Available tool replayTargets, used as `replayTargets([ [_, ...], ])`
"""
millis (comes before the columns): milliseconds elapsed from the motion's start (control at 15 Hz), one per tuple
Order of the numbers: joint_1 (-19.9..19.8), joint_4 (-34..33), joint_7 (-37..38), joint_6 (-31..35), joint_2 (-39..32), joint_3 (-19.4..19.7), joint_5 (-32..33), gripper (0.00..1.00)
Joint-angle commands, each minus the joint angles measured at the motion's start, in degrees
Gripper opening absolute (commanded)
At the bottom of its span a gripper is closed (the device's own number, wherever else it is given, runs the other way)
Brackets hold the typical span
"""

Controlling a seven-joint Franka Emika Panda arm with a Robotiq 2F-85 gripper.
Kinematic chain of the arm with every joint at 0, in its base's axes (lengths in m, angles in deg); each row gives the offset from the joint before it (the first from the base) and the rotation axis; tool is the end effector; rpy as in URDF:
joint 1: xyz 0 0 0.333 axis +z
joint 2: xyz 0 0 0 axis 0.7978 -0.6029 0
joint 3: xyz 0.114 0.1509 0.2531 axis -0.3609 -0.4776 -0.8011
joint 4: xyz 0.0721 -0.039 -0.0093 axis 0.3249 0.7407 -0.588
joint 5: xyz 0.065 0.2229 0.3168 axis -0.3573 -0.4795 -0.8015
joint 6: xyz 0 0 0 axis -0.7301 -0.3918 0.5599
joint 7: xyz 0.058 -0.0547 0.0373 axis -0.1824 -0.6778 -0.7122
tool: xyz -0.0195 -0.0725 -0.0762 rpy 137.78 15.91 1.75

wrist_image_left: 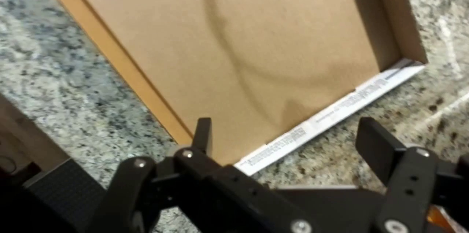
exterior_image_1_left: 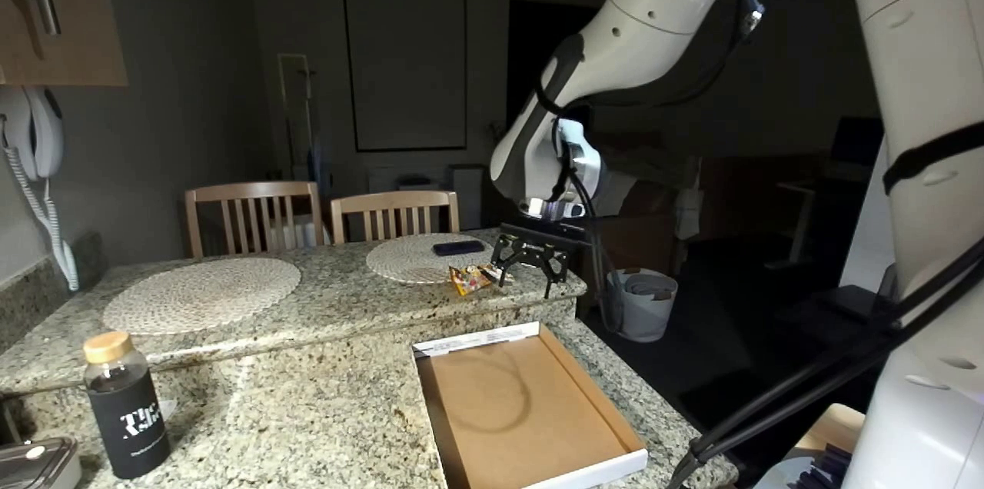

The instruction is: Remove the two sachets from the box and place them on the upper countertop

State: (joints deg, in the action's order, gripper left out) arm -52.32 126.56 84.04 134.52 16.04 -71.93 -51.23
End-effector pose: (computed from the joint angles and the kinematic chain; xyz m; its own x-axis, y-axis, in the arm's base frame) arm 0.5558 -0.0738 0.2217 0.6784 -0.7345 -0.0153 -0.7275 -0.6688 -0.1530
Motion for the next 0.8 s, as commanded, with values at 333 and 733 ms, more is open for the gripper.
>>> replayTargets([
  [333,0.50,14.33,1.30,-8.93,12.42,1.64,23.81,1.00],
  [733,0.20,14.64,1.25,-13.13,14.61,1.43,26.81,1.00],
])
